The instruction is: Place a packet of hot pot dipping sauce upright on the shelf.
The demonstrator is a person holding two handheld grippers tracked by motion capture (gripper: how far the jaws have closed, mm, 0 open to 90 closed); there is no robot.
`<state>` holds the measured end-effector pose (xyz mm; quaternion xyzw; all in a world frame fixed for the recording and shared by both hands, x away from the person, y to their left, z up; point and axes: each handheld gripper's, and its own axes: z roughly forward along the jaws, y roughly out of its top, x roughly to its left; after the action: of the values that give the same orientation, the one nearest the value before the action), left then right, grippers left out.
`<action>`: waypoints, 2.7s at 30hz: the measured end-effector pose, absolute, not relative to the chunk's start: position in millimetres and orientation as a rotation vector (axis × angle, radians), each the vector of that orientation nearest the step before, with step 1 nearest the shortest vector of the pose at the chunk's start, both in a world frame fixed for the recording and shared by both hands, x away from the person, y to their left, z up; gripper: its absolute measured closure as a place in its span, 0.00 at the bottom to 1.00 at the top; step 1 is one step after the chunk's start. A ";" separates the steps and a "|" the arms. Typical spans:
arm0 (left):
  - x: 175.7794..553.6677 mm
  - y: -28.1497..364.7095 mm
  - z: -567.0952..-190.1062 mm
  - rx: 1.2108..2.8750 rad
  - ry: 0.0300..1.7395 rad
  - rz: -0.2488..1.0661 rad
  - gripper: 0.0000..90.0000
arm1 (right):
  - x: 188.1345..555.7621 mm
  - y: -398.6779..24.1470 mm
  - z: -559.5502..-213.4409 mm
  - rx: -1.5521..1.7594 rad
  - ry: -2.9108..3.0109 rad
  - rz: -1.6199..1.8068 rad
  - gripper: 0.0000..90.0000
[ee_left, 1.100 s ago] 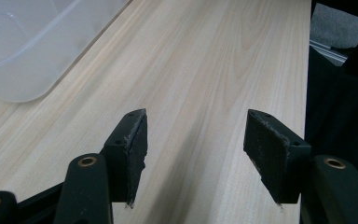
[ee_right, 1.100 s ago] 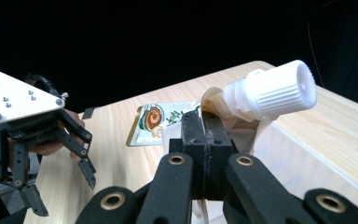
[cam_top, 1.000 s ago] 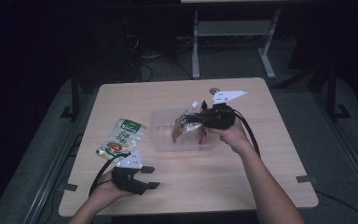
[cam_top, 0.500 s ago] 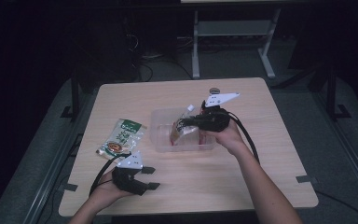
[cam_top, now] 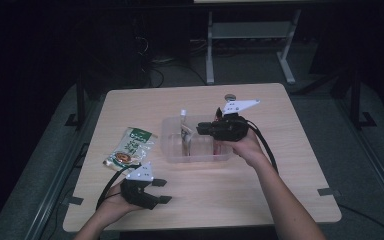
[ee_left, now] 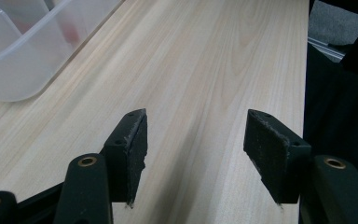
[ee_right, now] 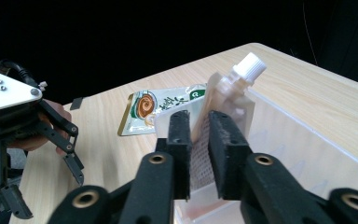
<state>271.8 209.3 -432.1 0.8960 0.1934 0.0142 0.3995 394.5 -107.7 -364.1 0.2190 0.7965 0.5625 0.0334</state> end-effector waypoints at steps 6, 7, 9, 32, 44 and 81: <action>272.4 210.3 -431.8 2.268 0.492 0.035 0.44 | 385.2 -111.7 -361.1 0.658 2.481 1.684 0.74; 272.4 210.4 -432.1 2.268 0.498 0.033 0.44 | 383.0 -112.3 -360.5 0.655 2.492 1.677 0.72; 273.2 210.9 -432.4 2.271 0.497 0.033 0.43 | 378.6 -113.6 -360.3 0.649 2.505 1.662 0.69; 275.6 215.8 -432.1 2.286 0.513 0.049 0.43 | 326.7 -134.7 -380.6 0.655 2.545 1.524 0.51; 278.2 223.8 -431.8 2.287 0.544 0.062 0.43 | 302.7 -148.2 -406.0 0.702 2.603 1.428 0.43; 369.2 324.8 -413.9 2.109 1.185 0.410 0.73 | 276.9 -155.7 -442.2 0.799 2.705 1.327 0.34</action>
<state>369.2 324.8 -413.9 0.8092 0.4548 0.1572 0.3371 276.9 -155.7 -442.2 0.2563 0.8677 0.4257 0.0124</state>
